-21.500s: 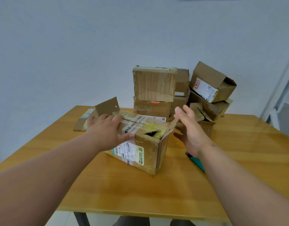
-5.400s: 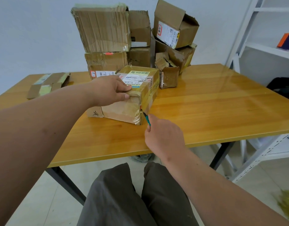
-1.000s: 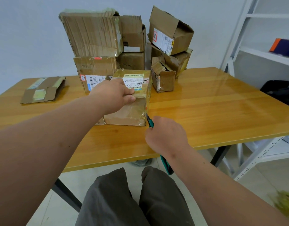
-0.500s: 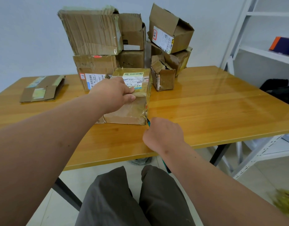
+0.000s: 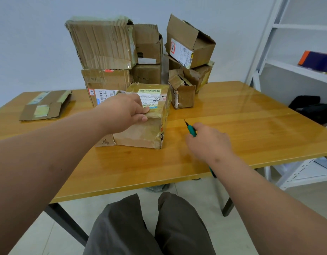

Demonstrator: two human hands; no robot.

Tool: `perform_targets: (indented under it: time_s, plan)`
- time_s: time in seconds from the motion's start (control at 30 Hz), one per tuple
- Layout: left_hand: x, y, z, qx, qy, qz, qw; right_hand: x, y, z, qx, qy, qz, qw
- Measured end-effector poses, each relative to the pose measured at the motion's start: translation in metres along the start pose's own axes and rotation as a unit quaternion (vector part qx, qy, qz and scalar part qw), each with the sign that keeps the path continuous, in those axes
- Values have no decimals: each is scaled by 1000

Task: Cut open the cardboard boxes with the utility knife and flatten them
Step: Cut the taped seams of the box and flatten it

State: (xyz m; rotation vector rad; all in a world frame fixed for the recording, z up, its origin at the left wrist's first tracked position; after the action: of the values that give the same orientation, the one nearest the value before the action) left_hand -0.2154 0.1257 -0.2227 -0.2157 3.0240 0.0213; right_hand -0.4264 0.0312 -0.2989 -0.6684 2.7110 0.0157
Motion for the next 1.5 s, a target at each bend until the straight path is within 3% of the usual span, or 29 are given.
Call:
perform_targets:
  time_s: [0.13,0.33,0.6,0.73,0.83,0.93,1.03,1.23,1.5]
  plan:
    - [-16,14,-4,-9,19,31,999,7,-20,13,-46,106,21,993]
    - [-42,37,-9,3,116,-26,993,7,-34,25,-45,174,24,983]
    - [-15,18,0,-39,-1,-60,997,-33,-35,23,6,-22,-45,999]
    - [-23,26,-11,-68,60,-13,996,-35,-31,23,71,-58,-73,993]
    - [-47,41,-16,-58,82,-44,994,-31,-25,21,141,-142,-43,979]
    - [-65,56,-10,5,147,-97,984,-33,-20,22,109,-173,-94,974]
    - [-56,56,1,8,88,-81,993,-44,-14,25,65,-180,-170,967]
    - [-39,53,26,79,-132,-51,987,-49,-21,20,83,-43,-188,978]
    - [-34,46,46,132,-193,-61,970,-47,-25,23,100,22,-201,974]
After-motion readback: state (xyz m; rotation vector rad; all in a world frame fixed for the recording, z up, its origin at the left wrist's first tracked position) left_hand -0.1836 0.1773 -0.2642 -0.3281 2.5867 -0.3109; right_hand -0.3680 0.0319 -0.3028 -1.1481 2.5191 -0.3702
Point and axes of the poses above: each hand's wrist, its own y-axis away from the middle knuckle, its own z-axis out of the palm, x = y × z, the point moved 1 cm from there along -y, towards the middle knuckle, and after that the axes turned 5 degrees about -x, right-handed, at the moved point
